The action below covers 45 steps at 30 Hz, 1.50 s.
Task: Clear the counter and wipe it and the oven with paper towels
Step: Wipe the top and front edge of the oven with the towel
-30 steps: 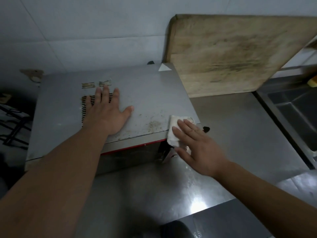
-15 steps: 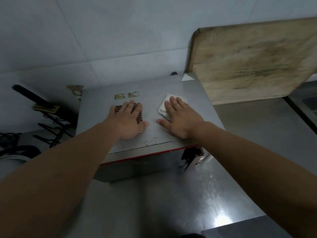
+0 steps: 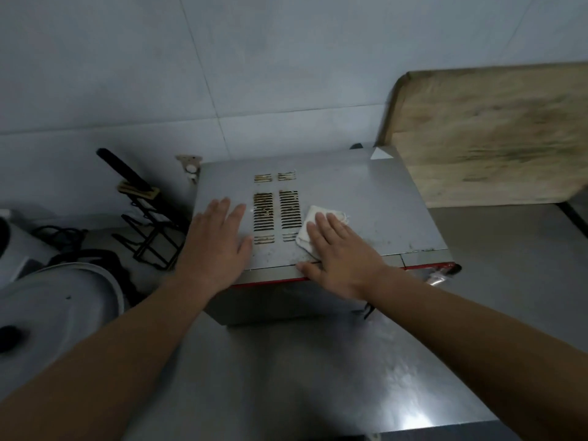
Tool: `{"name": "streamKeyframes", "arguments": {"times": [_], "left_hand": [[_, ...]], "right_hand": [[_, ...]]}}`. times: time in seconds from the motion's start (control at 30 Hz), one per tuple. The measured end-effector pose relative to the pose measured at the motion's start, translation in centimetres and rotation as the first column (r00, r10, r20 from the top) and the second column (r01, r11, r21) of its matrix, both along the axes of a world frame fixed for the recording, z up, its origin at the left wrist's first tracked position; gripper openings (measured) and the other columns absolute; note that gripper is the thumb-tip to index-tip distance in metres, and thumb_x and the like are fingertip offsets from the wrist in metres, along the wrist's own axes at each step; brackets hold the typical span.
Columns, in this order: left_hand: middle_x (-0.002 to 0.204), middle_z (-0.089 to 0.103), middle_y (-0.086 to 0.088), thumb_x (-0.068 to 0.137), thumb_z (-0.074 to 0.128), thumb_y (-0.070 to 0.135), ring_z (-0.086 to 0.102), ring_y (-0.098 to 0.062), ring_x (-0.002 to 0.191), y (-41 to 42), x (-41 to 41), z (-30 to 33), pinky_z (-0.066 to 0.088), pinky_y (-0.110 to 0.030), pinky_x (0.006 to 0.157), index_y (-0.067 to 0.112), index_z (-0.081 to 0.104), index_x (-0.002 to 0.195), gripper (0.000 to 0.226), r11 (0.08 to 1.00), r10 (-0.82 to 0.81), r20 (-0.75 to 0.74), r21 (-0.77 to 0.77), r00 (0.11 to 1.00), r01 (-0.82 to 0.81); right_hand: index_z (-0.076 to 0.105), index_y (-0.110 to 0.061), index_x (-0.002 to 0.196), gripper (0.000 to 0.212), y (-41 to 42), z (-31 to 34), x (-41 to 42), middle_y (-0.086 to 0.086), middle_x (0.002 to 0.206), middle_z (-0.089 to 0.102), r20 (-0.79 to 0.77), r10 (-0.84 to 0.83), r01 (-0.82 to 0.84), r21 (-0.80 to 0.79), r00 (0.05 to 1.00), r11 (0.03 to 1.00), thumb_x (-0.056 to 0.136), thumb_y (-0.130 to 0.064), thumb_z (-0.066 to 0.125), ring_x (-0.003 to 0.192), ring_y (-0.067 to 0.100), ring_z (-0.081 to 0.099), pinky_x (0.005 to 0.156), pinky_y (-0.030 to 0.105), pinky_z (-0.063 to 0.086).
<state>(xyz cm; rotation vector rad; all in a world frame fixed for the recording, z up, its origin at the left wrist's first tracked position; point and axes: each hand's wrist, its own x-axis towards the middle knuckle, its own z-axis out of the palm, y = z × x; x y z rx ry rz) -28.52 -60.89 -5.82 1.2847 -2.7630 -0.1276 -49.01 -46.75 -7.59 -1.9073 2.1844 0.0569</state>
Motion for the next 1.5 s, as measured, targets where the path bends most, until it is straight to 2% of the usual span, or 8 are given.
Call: {"name": "streamKeyframes", "arguments": {"times": [0.13,0.3,0.4,0.5,0.63,0.87,1.1,1.5], "left_hand": [[0.167,0.007,-0.007,0.101,0.031,0.053,0.001,-0.024,0.154,1.1,-0.6,0.3,0.009,-0.047,0.125,0.023,0.014,0.159,0.068,0.997,-0.043,-0.032,-0.066,0.999,0.041],[0.168,0.006,-0.008,0.101,0.019,0.056,-0.002,-0.025,0.154,0.1,0.2,-0.5,0.009,-0.050,0.124,0.026,0.013,0.159,0.066,0.997,0.001,0.056,-0.076,0.998,0.003],[0.168,0.005,-0.009,0.099,0.015,0.061,-0.004,-0.026,0.154,-0.7,1.3,-1.1,0.005,-0.052,0.124,0.026,0.014,0.159,0.069,0.997,0.061,0.054,-0.045,0.997,-0.059],[0.168,0.003,-0.009,0.096,0.006,0.065,-0.008,-0.026,0.154,-0.7,1.8,-1.3,0.001,-0.051,0.124,0.027,0.013,0.159,0.074,0.998,0.032,0.075,-0.060,0.997,-0.028],[0.168,-0.005,-0.008,0.091,-0.002,0.068,-0.016,-0.026,0.153,0.5,0.9,-1.4,-0.004,-0.050,0.123,0.031,0.004,0.159,0.078,0.998,0.010,0.096,-0.063,0.995,-0.004],[0.168,-0.011,0.002,0.093,0.006,0.074,-0.025,-0.020,0.150,2.4,-3.7,-2.8,-0.007,-0.059,0.120,0.039,-0.002,0.157,0.073,0.984,-0.148,0.126,0.115,0.981,0.134],[0.164,-0.025,0.006,0.091,0.010,0.078,-0.030,-0.016,0.148,1.0,-5.4,-3.7,-0.009,-0.058,0.120,0.038,-0.017,0.155,0.081,0.978,-0.113,0.132,0.190,0.985,0.087],[0.164,-0.025,0.001,0.094,0.007,0.074,-0.028,-0.021,0.149,-7.6,-11.7,-3.0,-0.013,-0.058,0.119,0.032,-0.012,0.158,0.079,0.966,0.063,0.155,0.240,0.986,-0.100]], "right_hand": [[-0.009,-0.012,0.156,0.087,-3.1,0.1,2.7,0.013,0.163,-0.015,0.013,0.056,-0.056,0.001,0.998,0.998,0.094,-0.070,0.010,0.150,0.026,-0.016,0.123,0.041,-0.003],[-0.007,-0.012,0.156,0.083,-5.8,0.2,5.8,0.013,0.163,-0.013,0.013,0.177,-0.177,0.025,0.984,0.984,0.096,-0.066,0.011,0.150,0.025,-0.016,0.123,0.042,-0.002],[-0.002,-0.015,0.157,0.080,-6.1,0.8,5.6,0.007,0.164,-0.009,0.152,0.185,-0.186,-0.005,0.971,0.983,0.098,-0.064,0.018,0.150,0.020,-0.011,0.121,0.035,-0.003],[0.008,-0.019,0.158,0.070,-5.2,1.1,1.7,0.001,0.165,0.002,0.231,0.112,-0.092,-0.097,0.967,0.991,0.102,-0.055,0.028,0.151,0.014,0.002,0.115,0.026,0.002],[0.022,-0.019,0.156,0.059,-2.9,0.3,-5.9,0.005,0.164,0.015,0.085,-0.142,0.152,-0.118,0.986,0.981,0.103,-0.047,0.025,0.150,0.019,0.012,0.119,0.031,0.010],[0.009,-0.028,0.158,0.070,-1.4,-0.8,-7.6,0.004,0.165,0.003,-0.003,-0.188,0.187,-0.080,0.982,0.979,0.098,-0.063,0.016,0.152,0.022,0.002,0.122,0.039,0.006],[0.001,-0.030,0.157,0.072,-1.2,-1.9,-7.6,0.002,0.165,-0.004,-0.010,-0.207,0.204,-0.104,0.978,0.973,0.096,-0.067,0.009,0.151,0.019,-0.006,0.122,0.038,0.001],[-0.003,-0.032,0.156,0.071,-1.1,-1.9,-7.4,-0.003,0.164,-0.008,0.007,-0.223,0.222,-0.126,0.975,0.967,0.096,-0.068,0.002,0.150,0.013,-0.012,0.123,0.036,-0.002]]}}
